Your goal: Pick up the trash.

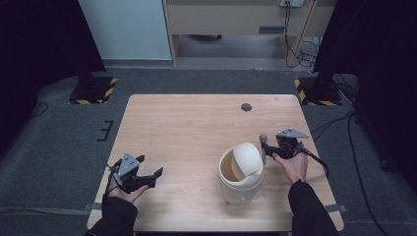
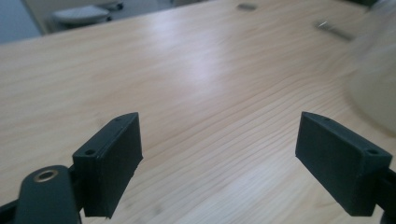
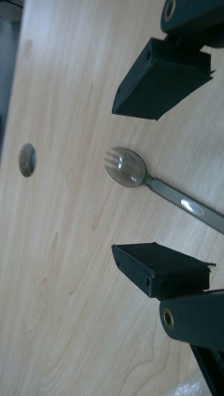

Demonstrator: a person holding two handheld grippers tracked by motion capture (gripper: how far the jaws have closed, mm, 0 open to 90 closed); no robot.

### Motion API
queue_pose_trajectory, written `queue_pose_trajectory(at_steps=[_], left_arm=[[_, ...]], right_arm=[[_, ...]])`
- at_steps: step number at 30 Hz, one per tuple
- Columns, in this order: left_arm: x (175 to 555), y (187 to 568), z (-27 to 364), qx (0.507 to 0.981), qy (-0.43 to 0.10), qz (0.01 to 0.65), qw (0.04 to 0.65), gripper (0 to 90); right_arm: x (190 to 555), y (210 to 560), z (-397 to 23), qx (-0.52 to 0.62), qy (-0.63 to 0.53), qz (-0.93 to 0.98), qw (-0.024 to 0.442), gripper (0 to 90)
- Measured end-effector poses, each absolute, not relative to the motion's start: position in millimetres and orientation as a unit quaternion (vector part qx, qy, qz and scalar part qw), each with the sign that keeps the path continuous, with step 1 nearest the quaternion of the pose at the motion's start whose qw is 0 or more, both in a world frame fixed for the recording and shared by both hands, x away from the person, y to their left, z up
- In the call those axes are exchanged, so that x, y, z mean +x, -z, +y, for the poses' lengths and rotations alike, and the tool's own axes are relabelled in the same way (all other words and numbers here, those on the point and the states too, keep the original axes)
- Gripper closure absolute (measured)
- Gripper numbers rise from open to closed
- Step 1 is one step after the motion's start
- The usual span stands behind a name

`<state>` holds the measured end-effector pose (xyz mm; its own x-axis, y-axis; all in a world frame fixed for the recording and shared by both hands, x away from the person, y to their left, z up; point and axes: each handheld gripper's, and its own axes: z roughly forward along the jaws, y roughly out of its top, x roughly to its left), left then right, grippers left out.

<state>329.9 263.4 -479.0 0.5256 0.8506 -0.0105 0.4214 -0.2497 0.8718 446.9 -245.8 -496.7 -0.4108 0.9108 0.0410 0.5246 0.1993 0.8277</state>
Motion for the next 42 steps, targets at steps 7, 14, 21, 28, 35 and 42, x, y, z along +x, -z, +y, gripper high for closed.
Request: queue_pose_trajectory(at_steps=[7, 14, 21, 28, 35, 42], left_arm=[[349.7, 500.6, 285.5, 0.758, -0.234, 0.473, 0.383, 14.1], [357.8, 512.7, 292.1, 0.761, -0.211, 0.497, 0.36, 14.3], [358.5, 514.5, 290.4, 0.768, -0.202, 0.493, 0.357, 14.6], [358.5, 513.9, 289.6, 0.766, -0.199, 0.493, 0.36, 14.7], [358.4, 512.4, 290.2, 0.764, -0.198, 0.494, 0.365, 15.0], [357.0, 506.9, 291.7, 0.755, -0.199, 0.496, 0.381, 15.4]], right_arm=[[452.3, 506.1, -239.4, 0.511, -0.363, 0.738, 0.25, 39.2], [461.9, 514.7, -236.4, 0.529, -0.335, 0.738, 0.25, 55.5], [470.9, 525.9, -227.0, 0.521, -0.317, 0.755, 0.241, 64.9], [473.1, 530.8, -224.8, 0.522, -0.315, 0.755, 0.242, 75.4], [471.7, 531.7, -225.8, 0.516, -0.32, 0.756, 0.243, 80.0], [469.1, 515.4, -231.9, 0.518, -0.357, 0.739, 0.24, 80.0]])
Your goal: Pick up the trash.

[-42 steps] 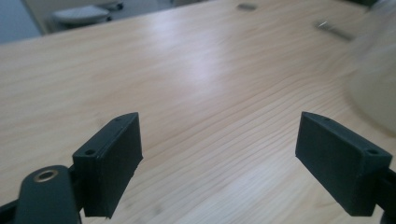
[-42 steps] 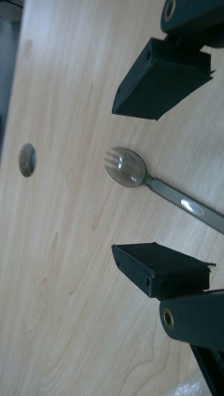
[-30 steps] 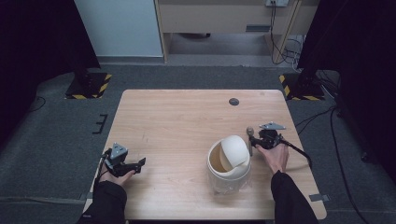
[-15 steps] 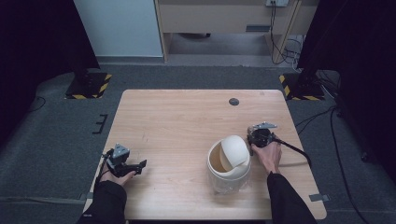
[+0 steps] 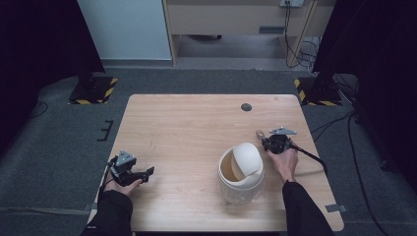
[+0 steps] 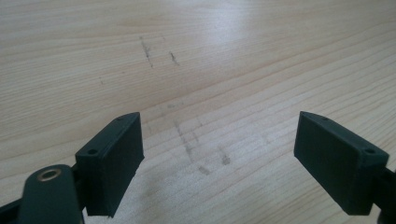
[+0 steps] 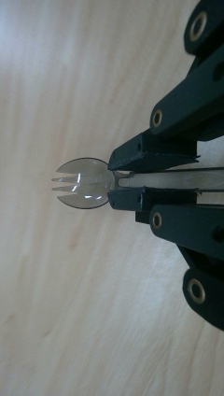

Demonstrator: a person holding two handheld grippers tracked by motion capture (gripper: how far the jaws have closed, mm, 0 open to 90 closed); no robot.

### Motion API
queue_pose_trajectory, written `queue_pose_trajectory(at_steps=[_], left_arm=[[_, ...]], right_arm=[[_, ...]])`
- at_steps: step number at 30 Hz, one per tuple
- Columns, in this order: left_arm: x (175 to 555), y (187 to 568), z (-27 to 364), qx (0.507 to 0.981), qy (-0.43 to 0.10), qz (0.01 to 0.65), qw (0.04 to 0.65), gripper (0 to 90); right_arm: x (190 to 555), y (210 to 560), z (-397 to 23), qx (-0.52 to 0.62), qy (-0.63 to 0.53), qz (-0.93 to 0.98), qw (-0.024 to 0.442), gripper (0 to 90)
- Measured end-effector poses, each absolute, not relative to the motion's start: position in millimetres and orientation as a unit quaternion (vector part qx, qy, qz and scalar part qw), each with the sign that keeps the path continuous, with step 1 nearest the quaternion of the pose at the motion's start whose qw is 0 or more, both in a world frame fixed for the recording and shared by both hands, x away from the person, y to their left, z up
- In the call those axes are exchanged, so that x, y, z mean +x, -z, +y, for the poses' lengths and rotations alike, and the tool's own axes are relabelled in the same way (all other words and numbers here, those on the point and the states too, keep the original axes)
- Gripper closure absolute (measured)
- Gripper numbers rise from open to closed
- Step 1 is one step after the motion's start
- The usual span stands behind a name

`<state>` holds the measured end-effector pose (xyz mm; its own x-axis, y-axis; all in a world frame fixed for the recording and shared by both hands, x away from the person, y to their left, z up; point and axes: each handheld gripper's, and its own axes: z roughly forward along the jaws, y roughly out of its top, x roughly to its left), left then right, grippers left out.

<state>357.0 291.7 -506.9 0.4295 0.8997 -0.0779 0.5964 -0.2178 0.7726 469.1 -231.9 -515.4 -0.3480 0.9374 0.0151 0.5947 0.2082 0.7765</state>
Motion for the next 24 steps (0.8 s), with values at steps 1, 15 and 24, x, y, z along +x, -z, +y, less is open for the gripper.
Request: queue_pose_trajectory(at_steps=[1, 15, 24], left_arm=[[356.8, 506.1, 291.9, 0.752, -0.2, 0.496, 0.384, 15.5], [352.4, 493.7, 287.6, 0.739, -0.201, 0.481, 0.428, 16.3], [349.1, 484.6, 287.3, 0.72, -0.208, 0.475, 0.461, 17.4]], right_arm=[[467.1, 506.6, -236.0, 0.518, -0.377, 0.728, 0.245, 80.0], [442.6, 450.1, -259.3, 0.492, -0.469, 0.679, 0.277, 80.0], [425.7, 417.6, -265.6, 0.466, -0.513, 0.659, 0.291, 80.0]])
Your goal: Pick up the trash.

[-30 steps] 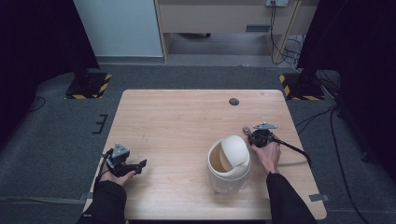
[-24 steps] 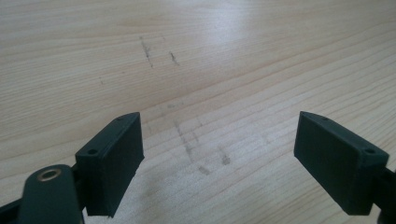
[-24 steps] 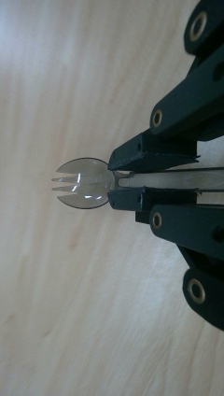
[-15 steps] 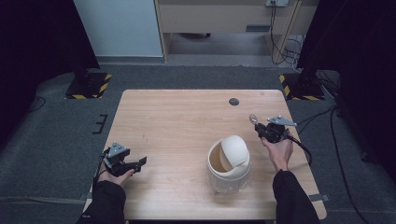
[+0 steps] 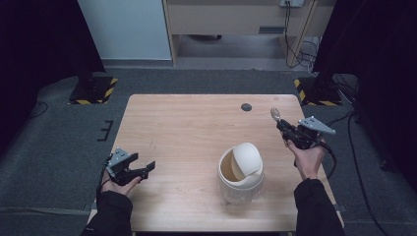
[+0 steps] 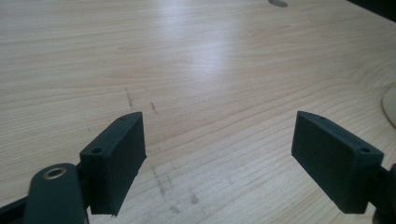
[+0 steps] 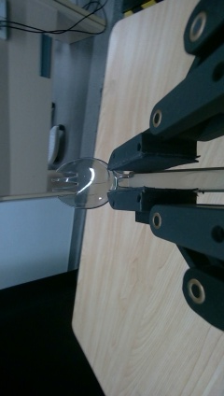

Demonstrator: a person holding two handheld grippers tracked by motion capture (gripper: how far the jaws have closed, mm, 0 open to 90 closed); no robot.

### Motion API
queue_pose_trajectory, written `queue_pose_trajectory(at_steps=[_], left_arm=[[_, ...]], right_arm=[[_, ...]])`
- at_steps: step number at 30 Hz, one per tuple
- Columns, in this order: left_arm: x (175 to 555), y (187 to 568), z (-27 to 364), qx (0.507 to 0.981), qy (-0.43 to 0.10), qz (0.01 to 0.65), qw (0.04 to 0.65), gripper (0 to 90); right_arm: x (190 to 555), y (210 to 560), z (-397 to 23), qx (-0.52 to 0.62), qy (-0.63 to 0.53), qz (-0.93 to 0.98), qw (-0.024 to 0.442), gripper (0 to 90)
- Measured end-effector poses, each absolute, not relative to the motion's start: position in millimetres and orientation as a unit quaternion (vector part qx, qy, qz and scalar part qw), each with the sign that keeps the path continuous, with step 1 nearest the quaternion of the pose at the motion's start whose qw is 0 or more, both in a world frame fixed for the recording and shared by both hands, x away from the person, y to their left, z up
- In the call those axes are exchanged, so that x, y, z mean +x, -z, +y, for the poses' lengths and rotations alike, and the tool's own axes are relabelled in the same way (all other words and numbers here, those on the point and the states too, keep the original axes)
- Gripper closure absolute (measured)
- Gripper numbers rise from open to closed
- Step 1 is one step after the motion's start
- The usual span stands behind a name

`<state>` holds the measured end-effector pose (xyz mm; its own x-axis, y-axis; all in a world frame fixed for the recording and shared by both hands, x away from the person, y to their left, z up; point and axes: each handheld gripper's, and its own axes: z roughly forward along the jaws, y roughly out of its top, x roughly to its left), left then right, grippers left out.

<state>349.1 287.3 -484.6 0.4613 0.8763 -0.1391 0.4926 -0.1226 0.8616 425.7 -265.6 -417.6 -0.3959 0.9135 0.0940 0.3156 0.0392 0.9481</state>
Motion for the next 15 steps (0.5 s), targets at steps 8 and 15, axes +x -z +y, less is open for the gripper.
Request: queue_pose_trajectory(at_steps=[8, 15], left_arm=[[342.8, 470.2, 283.0, 0.697, -0.22, 0.464, 0.5, 17.4], [335.8, 457.7, 281.4, 0.684, -0.232, 0.45, 0.525, 18.4]], right_arm=[[407.0, 386.0, -264.9, 0.424, -0.564, 0.648, 0.288, 80.0], [391.1, 357.1, -261.5, 0.376, -0.612, 0.634, 0.287, 80.0]])
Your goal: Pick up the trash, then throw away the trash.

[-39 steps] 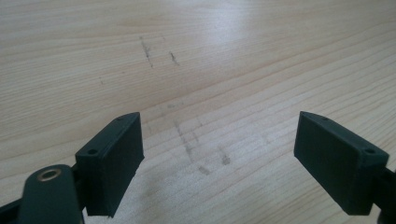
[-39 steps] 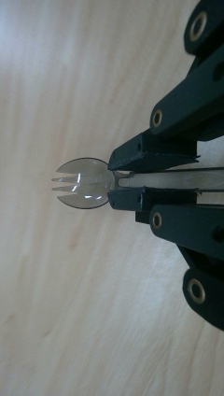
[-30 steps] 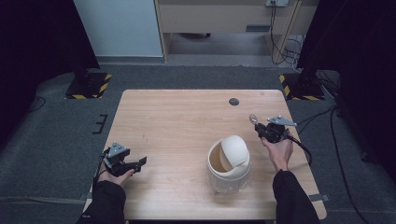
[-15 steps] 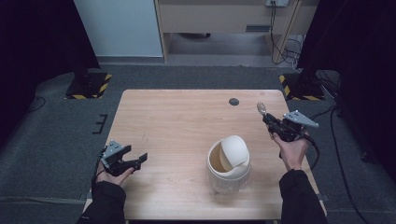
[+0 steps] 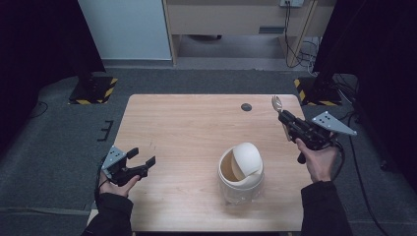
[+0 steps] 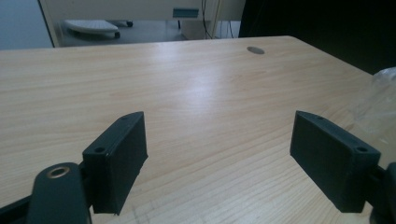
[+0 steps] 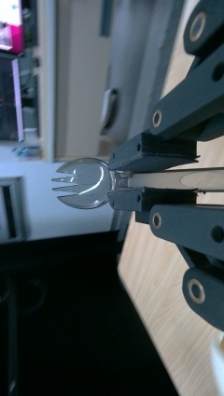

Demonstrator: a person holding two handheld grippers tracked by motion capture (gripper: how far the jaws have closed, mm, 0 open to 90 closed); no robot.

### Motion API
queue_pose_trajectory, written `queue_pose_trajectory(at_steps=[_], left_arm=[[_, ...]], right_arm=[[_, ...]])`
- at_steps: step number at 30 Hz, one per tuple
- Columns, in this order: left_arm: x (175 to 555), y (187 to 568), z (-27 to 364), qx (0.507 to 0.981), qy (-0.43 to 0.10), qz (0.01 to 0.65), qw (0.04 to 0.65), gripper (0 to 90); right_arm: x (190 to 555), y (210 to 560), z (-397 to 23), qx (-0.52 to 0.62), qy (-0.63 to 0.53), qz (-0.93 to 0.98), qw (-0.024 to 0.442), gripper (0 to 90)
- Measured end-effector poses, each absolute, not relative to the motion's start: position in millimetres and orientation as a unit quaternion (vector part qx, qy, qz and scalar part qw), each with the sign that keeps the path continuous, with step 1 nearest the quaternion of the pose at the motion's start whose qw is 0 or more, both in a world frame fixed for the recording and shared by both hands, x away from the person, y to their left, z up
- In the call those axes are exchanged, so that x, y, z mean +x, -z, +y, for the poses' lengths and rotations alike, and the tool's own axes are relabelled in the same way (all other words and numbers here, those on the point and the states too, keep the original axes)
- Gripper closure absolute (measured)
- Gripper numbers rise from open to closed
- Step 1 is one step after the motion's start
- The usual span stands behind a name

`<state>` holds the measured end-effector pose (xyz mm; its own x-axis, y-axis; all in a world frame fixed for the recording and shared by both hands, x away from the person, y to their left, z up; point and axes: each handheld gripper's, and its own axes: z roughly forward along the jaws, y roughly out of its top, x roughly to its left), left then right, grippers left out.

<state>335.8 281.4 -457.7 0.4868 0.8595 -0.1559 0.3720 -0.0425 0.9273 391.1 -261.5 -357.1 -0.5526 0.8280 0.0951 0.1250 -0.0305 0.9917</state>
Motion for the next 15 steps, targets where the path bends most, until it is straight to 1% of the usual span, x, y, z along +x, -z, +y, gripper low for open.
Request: queue_pose_trajectory(at_steps=[4, 10, 15], left_arm=[[331.7, 448.3, 280.0, 0.669, -0.239, 0.447, 0.543, 19.8], [328.3, 435.1, 275.1, 0.661, -0.24, 0.435, 0.562, 20.7], [325.8, 412.6, 268.5, 0.645, -0.245, 0.418, 0.59, 21.1]], right_arm=[[378.4, 334.4, -255.3, 0.337, -0.641, 0.625, 0.292, 80.0], [364.9, 315.4, -246.7, 0.303, -0.669, 0.617, 0.284, 80.0], [359.5, 308.7, -240.2, 0.286, -0.68, 0.616, 0.276, 80.0]])
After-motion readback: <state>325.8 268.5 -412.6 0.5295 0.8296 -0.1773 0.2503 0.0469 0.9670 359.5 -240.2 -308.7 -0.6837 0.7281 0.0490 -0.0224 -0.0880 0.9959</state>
